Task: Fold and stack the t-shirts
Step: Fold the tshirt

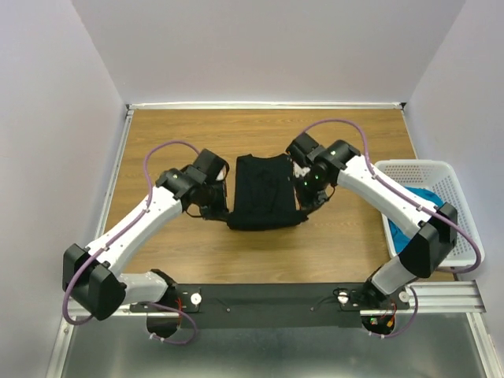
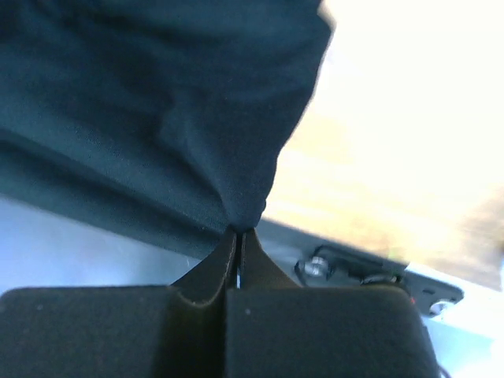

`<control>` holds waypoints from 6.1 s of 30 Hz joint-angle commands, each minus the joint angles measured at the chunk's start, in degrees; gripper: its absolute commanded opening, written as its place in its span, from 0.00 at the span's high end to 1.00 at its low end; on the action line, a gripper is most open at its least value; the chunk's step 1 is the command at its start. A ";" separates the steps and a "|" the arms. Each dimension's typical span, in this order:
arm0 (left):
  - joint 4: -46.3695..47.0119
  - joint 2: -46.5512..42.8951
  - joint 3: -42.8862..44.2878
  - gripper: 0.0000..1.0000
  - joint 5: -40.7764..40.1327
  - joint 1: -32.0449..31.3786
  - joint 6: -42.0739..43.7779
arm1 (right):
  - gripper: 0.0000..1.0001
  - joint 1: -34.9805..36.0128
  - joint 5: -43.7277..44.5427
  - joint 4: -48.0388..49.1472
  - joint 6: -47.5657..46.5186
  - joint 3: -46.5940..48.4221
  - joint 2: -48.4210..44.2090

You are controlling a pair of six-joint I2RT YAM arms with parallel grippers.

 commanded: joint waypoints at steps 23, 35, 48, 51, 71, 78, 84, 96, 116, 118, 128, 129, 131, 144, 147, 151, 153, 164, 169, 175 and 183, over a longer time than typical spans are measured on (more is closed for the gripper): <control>18.94 37.60 35.55 1.00 -13.13 15.56 18.24 | 0.99 -16.97 14.73 19.43 -9.77 25.05 25.28; 34.59 52.54 41.88 1.00 -12.69 16.53 19.21 | 0.99 -21.28 14.55 33.06 -10.83 27.69 38.55; 36.18 62.31 46.03 1.00 -12.16 16.88 18.33 | 0.99 -22.42 11.83 37.99 -11.35 25.41 43.57; 38.12 61.78 42.96 1.00 -9.62 16.80 17.45 | 0.99 -22.42 9.64 38.69 -11.27 24.27 43.66; 34.09 21.02 -13.65 1.00 -10.40 7.75 2.25 | 0.99 -12.06 -8.56 30.79 -5.46 -13.35 16.25; 35.21 9.84 -9.28 1.00 -15.76 7.74 10.66 | 0.99 -12.23 -5.49 26.13 -8.53 -7.73 10.09; 42.34 13.69 -3.74 1.00 -17.43 8.09 15.78 | 0.99 -12.67 -5.05 26.04 -9.77 -5.27 12.10; 49.72 29.08 0.66 1.00 -12.34 10.21 13.94 | 0.99 -14.60 -0.83 33.24 -7.58 -9.39 16.68; 49.64 30.57 4.62 0.94 -15.32 8.71 14.29 | 0.99 -15.13 8.22 37.64 0.69 -17.04 12.01; 49.55 32.32 5.84 0.91 -14.98 8.71 13.94 | 0.99 -15.13 9.10 37.99 1.47 -17.22 12.46; 48.76 29.27 8.31 0.50 -14.97 8.45 14.46 | 0.54 -14.95 12.88 38.17 1.31 -16.61 5.53; 48.24 28.13 8.31 0.44 -15.06 8.36 14.38 | 0.50 -14.78 13.15 38.17 1.04 -16.17 4.56; 47.62 24.19 8.23 0.27 -15.58 8.27 14.64 | 0.45 -14.17 12.89 38.25 -0.97 -14.42 2.11; 42.52 2.37 -10.13 0.22 -20.60 8.18 9.28 | 0.56 -4.76 -9.36 47.21 -7.93 -7.99 8.67; 42.08 -0.09 -13.39 0.22 -20.42 8.18 8.14 | 0.60 -3.97 -8.65 50.90 -7.58 -8.51 11.84; 41.73 -2.29 -14.80 0.22 -20.51 8.18 7.43 | 0.64 -3.97 -5.05 54.51 -9.68 -8.70 15.88; 41.29 -2.82 -14.80 0.22 -20.42 8.18 7.61 | 0.66 -4.14 -1.63 54.51 -10.56 -7.47 18.61; 40.67 -3.70 -17.17 0.22 -20.77 8.10 7.87 | 0.69 -15.65 4.18 55.13 -12.58 -10.36 20.02; 41.46 -2.12 -17.35 0.22 -19.90 8.10 8.31 | 0.67 -21.27 6.12 55.30 -12.32 -10.10 20.28; 43.22 0.69 -14.81 0.22 -18.23 8.10 9.98 | 0.66 -21.90 4.89 55.13 -10.30 -11.15 15.90; 45.77 3.68 -12.17 0.22 -15.33 7.92 10.77 | 0.63 -29.62 0.34 55.30 -8.98 -16.41 10.44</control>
